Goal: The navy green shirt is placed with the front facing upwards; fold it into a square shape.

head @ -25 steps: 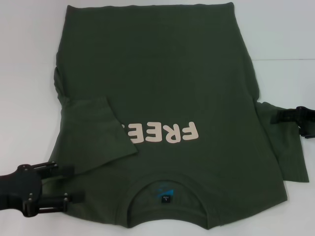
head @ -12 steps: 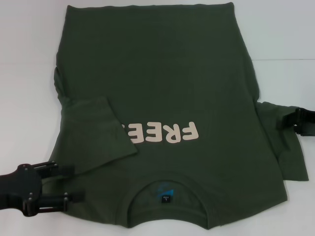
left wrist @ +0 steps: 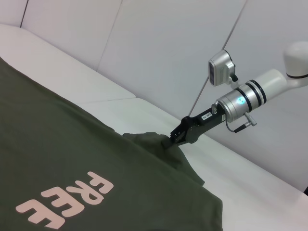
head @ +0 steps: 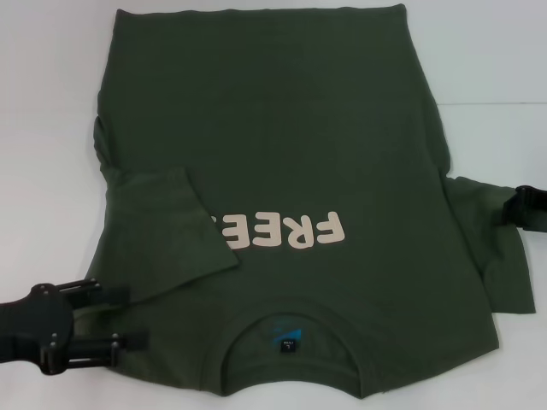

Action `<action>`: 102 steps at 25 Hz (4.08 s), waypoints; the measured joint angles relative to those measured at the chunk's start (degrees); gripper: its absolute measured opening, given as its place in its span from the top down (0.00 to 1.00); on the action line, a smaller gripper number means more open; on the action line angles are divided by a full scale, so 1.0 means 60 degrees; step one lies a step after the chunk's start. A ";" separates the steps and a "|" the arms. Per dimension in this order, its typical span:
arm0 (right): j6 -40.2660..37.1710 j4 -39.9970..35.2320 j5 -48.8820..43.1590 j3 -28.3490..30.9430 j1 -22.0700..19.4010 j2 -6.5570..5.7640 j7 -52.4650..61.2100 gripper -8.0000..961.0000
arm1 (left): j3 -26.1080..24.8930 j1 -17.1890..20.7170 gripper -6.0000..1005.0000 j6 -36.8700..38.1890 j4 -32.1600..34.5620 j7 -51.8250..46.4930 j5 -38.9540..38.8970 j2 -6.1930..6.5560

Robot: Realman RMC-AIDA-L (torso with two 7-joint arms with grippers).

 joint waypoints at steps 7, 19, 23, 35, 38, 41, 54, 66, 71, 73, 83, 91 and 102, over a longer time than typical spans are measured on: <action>-0.0073 -0.0018 0.0000 0.0000 0.0000 -0.0075 -0.0005 0.95 | -0.0022 -0.0017 0.16 0.0000 0.0000 -0.0007 0.0000 0.0000; -0.0529 -0.0771 0.0070 0.0345 -0.0206 -0.0446 0.0192 0.98 | -0.0010 -0.0036 0.16 -0.0001 -0.0052 -0.0023 0.0000 0.0000; -0.0555 -0.0787 0.0147 0.0608 -0.0206 -0.0592 0.0159 0.98 | -0.0025 -0.0046 0.16 0.0000 -0.0085 -0.0039 0.0000 0.0000; -0.1028 -0.0793 0.0323 0.0530 0.0559 -0.0564 0.0129 0.98 | 0.0003 -0.0114 0.16 -0.0001 -0.0106 -0.0047 -0.0010 0.0000; -0.1109 -0.0789 0.0323 0.0505 0.0861 -0.0508 0.0155 0.98 | 0.0008 -0.0126 0.16 -0.0011 -0.0118 -0.0047 -0.0014 0.0000; -0.1221 -0.0700 0.0297 0.0327 0.1173 -0.0427 0.0203 0.98 | 0.0013 -0.0134 0.16 -0.0015 -0.0118 -0.0047 -0.0016 0.0000; -0.1196 -0.0539 0.0265 -0.0842 0.1548 -0.0053 0.0646 0.98 | 0.0015 -0.0145 0.16 -0.0026 -0.0117 -0.0047 -0.0010 0.0001; -0.0702 -0.0518 0.0280 -0.0849 0.1701 0.0100 0.0659 0.98 | 0.0014 -0.0210 0.16 -0.0046 -0.0233 -0.0049 0.0001 0.0000; -0.0244 -0.0390 0.0280 -0.0849 0.1702 0.0134 0.0672 0.97 | 0.0014 -0.0224 0.16 -0.0046 -0.0263 -0.0058 0.0001 0.0000; -0.0101 -0.0379 0.0280 -0.0838 0.1703 0.0148 0.0673 0.97 | 0.0014 -0.0233 0.16 -0.0046 -0.0304 -0.0060 0.0001 0.0001; 0.0293 -0.0361 0.0379 -0.0803 0.1776 0.0260 0.0691 0.97 | 0.0014 -0.0287 0.16 -0.0048 -0.0352 -0.0062 0.0013 0.0000; 0.0214 -0.0134 0.0397 -0.0863 0.1774 0.0313 0.0618 0.96 | 0.0014 -0.0315 0.16 -0.0088 -0.0352 -0.0062 0.0087 0.0001; 0.0094 0.0054 0.0896 -0.0833 0.1758 0.0292 0.0606 0.80 | 0.0014 -0.0313 0.16 -0.0106 -0.0367 -0.0062 0.0045 0.0000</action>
